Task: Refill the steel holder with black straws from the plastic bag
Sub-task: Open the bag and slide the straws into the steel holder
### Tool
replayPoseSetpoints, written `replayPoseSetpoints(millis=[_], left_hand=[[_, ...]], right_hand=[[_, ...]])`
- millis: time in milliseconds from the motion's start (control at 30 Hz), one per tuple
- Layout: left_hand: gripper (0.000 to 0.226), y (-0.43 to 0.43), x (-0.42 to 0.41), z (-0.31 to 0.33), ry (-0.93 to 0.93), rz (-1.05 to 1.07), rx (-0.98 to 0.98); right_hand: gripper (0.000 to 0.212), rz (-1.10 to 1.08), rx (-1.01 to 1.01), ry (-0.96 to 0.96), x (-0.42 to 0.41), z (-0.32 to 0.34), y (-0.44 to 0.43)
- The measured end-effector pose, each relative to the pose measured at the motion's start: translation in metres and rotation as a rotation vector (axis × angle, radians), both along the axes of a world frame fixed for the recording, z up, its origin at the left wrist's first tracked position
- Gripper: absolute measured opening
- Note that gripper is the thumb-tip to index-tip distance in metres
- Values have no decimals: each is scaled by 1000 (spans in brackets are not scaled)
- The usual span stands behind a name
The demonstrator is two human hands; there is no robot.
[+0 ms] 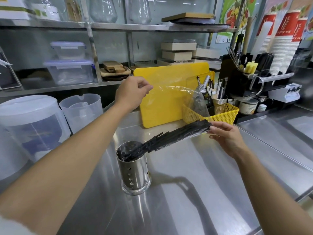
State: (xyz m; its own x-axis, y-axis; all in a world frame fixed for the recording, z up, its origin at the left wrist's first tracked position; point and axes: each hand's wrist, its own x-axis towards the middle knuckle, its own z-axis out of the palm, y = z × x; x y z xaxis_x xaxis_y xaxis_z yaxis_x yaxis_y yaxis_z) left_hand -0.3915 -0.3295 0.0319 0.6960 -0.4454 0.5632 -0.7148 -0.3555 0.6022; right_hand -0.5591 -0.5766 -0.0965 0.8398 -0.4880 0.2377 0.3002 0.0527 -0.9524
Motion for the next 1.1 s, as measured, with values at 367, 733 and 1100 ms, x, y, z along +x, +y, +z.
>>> replayPoseSetpoints(millis=[367, 733, 1100], left_hand=[[9, 52, 26, -8, 180, 17, -238], [11, 117, 44, -39, 418, 66, -504], [13, 138, 51, -38, 407, 119, -578]], right_hand=[[44, -41, -62, -165, 33, 46, 28], [23, -8, -239, -196, 75, 101, 75], [20, -30, -305, -257, 96, 127, 100]])
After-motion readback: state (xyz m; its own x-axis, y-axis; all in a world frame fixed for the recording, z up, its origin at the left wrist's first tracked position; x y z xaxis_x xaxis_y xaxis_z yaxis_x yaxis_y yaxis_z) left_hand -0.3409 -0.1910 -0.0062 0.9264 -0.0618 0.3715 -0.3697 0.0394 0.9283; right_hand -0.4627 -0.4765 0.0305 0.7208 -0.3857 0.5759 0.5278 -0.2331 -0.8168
